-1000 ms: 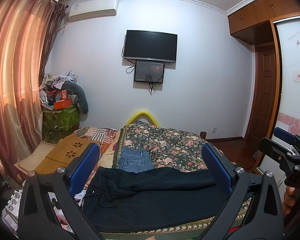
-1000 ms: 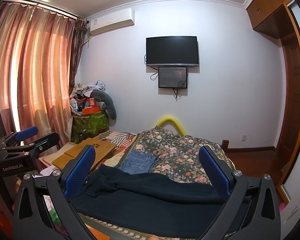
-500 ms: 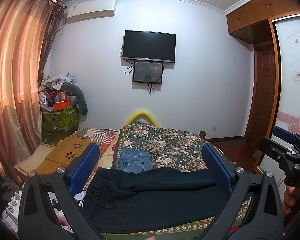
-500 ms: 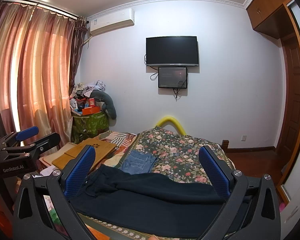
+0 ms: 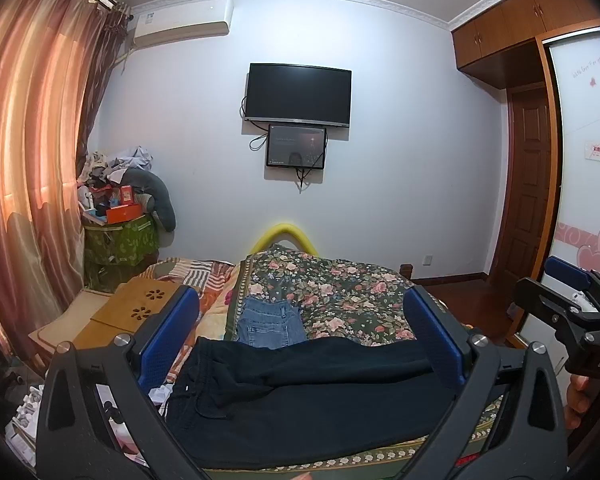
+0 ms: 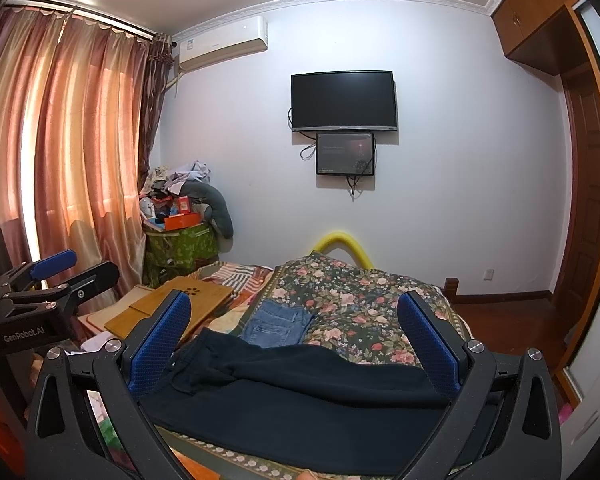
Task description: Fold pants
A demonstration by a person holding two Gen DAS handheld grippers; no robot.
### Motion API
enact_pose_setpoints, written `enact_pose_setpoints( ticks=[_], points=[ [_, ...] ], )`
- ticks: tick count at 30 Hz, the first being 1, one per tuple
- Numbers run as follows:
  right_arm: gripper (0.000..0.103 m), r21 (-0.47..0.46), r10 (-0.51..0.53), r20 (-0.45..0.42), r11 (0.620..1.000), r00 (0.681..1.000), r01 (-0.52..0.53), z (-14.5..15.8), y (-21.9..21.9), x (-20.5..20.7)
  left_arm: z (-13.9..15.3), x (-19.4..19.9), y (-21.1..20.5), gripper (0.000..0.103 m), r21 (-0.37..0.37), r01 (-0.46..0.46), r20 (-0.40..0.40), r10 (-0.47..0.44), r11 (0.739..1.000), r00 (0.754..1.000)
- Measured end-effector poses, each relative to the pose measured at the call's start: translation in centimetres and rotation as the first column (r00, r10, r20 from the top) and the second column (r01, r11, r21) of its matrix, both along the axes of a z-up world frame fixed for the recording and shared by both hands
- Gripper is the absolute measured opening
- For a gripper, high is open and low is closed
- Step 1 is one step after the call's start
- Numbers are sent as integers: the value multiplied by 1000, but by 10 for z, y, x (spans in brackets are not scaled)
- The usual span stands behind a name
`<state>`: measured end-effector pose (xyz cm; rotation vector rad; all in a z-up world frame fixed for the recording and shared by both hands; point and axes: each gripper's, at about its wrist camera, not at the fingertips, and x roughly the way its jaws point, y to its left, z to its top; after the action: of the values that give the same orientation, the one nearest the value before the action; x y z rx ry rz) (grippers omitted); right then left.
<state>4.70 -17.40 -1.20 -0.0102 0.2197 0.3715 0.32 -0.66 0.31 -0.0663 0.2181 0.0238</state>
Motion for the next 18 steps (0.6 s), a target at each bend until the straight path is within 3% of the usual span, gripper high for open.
enact_pose_setpoints(
  ticks=[10,18],
  points=[
    [103,-2,-10,-11,1000,1000,10,-3,2,9,-4,10,6,103,-15,13,-24,-14,1000,1000],
    [103,-71,-42,-19,997,999,40,-24,11,40,-32,57,27,103,-26,-32,-86,30,999,996]
  ],
)
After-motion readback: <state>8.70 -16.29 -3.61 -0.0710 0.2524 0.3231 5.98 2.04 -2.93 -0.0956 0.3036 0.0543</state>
